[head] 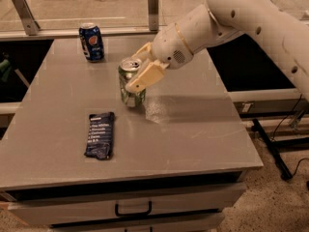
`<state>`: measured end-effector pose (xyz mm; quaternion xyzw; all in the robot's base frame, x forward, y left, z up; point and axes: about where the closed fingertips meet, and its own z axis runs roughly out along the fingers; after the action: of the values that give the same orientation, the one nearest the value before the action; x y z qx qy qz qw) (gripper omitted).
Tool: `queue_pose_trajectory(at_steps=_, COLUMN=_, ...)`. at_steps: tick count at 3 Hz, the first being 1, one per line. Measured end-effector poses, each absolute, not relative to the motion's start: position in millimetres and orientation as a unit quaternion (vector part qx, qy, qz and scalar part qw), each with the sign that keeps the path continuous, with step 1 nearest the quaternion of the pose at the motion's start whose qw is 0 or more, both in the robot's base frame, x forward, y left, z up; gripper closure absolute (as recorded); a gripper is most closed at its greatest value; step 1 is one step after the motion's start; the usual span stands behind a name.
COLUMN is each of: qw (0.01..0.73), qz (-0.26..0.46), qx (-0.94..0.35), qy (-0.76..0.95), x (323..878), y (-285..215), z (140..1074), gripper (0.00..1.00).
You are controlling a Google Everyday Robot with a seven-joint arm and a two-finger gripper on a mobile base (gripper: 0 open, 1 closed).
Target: Move green can near rxbar blueberry
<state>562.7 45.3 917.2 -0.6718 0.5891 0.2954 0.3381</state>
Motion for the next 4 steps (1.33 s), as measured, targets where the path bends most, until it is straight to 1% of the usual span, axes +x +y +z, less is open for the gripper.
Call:
queue_pose_trajectory(at_steps=1, qw=0.325, qz=0.309, qx=-0.690, qy=0.568, x=538, y=67, z=907, gripper=0.82)
queue_pose_trajectory(at_steps=2, qw=0.319, qz=0.313, qx=-0.698, qy=0.559, x=527, y=78, z=898, gripper=0.59)
queue_pose_trajectory(at_steps=4, qw=0.316, qz=0.317, qx=-0.701, qy=0.554, x=521, y=84, z=891, gripper=0.12)
